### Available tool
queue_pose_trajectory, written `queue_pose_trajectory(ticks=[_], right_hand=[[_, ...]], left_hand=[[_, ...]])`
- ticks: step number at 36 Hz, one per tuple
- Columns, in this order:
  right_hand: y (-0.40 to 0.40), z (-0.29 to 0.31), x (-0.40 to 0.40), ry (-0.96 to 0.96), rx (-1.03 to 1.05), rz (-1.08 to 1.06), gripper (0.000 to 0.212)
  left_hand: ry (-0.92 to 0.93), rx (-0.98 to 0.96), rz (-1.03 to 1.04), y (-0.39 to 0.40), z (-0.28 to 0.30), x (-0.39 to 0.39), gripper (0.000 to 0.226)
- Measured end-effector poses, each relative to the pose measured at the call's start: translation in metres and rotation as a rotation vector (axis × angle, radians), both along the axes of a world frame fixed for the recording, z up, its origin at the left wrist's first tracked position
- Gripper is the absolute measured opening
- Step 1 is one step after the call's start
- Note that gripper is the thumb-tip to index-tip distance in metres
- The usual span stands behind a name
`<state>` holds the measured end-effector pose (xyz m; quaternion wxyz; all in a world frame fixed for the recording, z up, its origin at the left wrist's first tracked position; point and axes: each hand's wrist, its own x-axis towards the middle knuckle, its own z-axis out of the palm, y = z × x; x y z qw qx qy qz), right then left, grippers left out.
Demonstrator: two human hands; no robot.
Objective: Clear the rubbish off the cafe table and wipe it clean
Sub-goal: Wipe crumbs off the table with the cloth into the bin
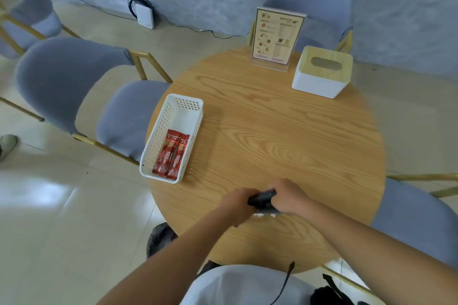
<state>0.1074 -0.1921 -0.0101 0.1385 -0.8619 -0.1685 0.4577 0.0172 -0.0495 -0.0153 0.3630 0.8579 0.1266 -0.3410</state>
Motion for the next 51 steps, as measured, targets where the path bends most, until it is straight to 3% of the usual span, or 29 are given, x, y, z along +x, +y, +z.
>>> queue_pose_trajectory(ticks=[4, 8, 10, 16, 19, 22, 27, 30, 34, 38, 40, 44, 47, 51], right_hand=[[0.000, 0.016, 0.014, -0.054, 0.032, -0.067, 0.017], [-0.009, 0.021, 0.028, -0.111, 0.095, -0.184, 0.023], [-0.017, 0.025, 0.029, -0.137, 0.083, -0.224, 0.010], [-0.061, 0.004, 0.002, -0.098, 0.018, -0.280, 0.019], [-0.077, -0.006, -0.024, -0.103, 0.080, -0.298, 0.027], [-0.077, -0.009, -0.043, -0.137, 0.107, -0.301, 0.021], [-0.076, -0.019, -0.075, -0.191, 0.153, -0.185, 0.025], [-0.073, -0.027, -0.090, -0.236, 0.134, -0.108, 0.006], [-0.062, -0.037, -0.101, -0.289, 0.159, -0.086, 0.033], [-0.045, -0.037, -0.119, -0.270, 0.155, -0.025, 0.011], [-0.036, -0.037, -0.125, -0.262, 0.155, 0.006, 0.010], [-0.019, -0.037, -0.143, -0.297, 0.151, 0.069, 0.028], [-0.014, -0.036, -0.153, -0.298, 0.141, 0.023, 0.030], [-0.015, -0.032, -0.153, -0.270, 0.147, -0.013, 0.035]], left_hand=[[-0.035, -0.059, 0.007, 0.017, 0.019, 0.025, 0.020], [-0.101, -0.083, -0.003, 0.013, 0.022, 0.051, 0.022], [-0.118, -0.058, -0.057, 0.004, 0.018, 0.062, 0.023], [-0.056, 0.057, -0.275, -0.030, -0.003, 0.063, 0.028], [-0.107, 0.166, -0.369, -0.044, -0.012, 0.052, 0.032], [-0.141, 0.221, -0.392, -0.044, -0.019, 0.036, 0.034], [-0.182, 0.159, -0.350, -0.032, -0.028, 0.000, 0.040], [-0.169, 0.122, -0.312, -0.027, -0.029, -0.016, 0.045], [-0.189, 0.110, -0.222, -0.020, -0.028, -0.035, 0.043], [-0.189, 0.130, -0.118, -0.013, -0.021, -0.066, 0.041], [-0.181, 0.118, -0.077, -0.007, -0.019, -0.080, 0.041], [-0.204, 0.096, -0.021, 0.006, -0.016, -0.109, 0.038], [-0.243, 0.084, -0.027, 0.011, -0.018, -0.121, 0.038], [-0.299, 0.114, 0.012, 0.018, -0.021, -0.134, 0.060]])
